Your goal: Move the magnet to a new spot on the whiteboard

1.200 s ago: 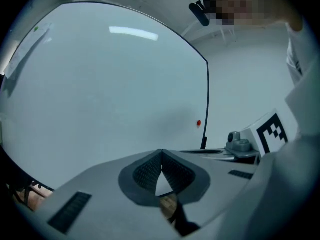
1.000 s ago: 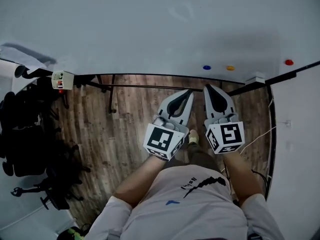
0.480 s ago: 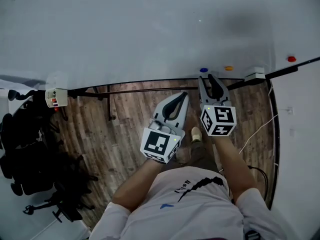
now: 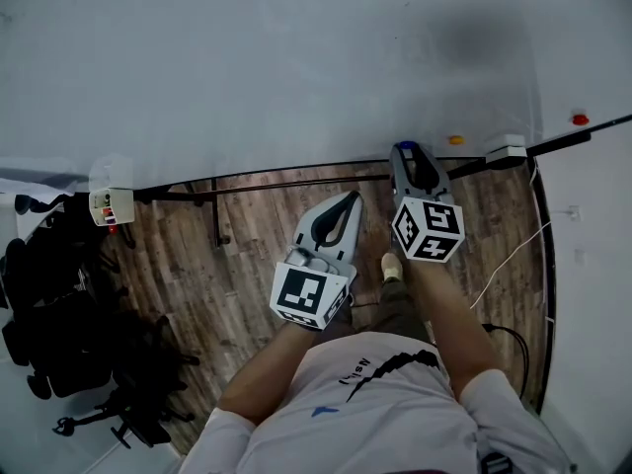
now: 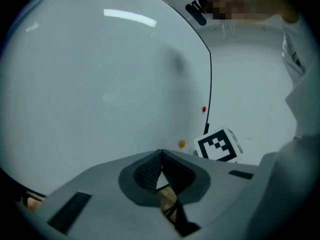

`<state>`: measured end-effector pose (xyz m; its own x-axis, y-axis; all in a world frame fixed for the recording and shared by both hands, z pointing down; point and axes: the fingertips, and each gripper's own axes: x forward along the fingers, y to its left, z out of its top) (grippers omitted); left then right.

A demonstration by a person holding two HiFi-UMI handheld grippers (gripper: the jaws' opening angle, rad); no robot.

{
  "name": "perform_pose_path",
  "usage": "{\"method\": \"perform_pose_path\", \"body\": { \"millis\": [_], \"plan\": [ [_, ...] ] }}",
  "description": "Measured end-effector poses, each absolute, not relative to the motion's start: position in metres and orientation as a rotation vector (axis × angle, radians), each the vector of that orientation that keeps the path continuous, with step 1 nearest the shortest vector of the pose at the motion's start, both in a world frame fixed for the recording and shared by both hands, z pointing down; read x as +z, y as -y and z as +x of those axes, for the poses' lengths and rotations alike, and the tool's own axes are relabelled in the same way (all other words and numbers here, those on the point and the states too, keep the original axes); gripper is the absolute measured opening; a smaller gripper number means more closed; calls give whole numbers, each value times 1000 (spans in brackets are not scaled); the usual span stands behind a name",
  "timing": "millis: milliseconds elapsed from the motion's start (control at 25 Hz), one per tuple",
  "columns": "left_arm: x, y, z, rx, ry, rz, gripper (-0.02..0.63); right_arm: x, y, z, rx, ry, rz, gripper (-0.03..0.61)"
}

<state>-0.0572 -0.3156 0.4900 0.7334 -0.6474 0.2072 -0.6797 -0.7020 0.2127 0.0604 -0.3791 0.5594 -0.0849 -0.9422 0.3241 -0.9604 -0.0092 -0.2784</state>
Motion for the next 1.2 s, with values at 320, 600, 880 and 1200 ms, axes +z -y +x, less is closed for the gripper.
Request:
{"method": "perform_pose_path", "body": {
  "millis": [320, 600, 880, 1200],
  "plan": [
    [490, 316, -72, 171, 1053, 2657, 12, 559, 378, 62, 715, 2162, 2132, 129],
    [489, 311, -71, 166, 1055, 2661, 12, 558, 370, 60, 707, 2190, 2091, 127],
    [483, 303, -69, 153, 1072, 2659, 12, 533, 352, 40, 668, 2305, 1992, 127],
    [446, 294, -82, 83, 1160, 2658, 12, 463, 332, 4, 585, 2529, 1833, 127]
  ]
}}
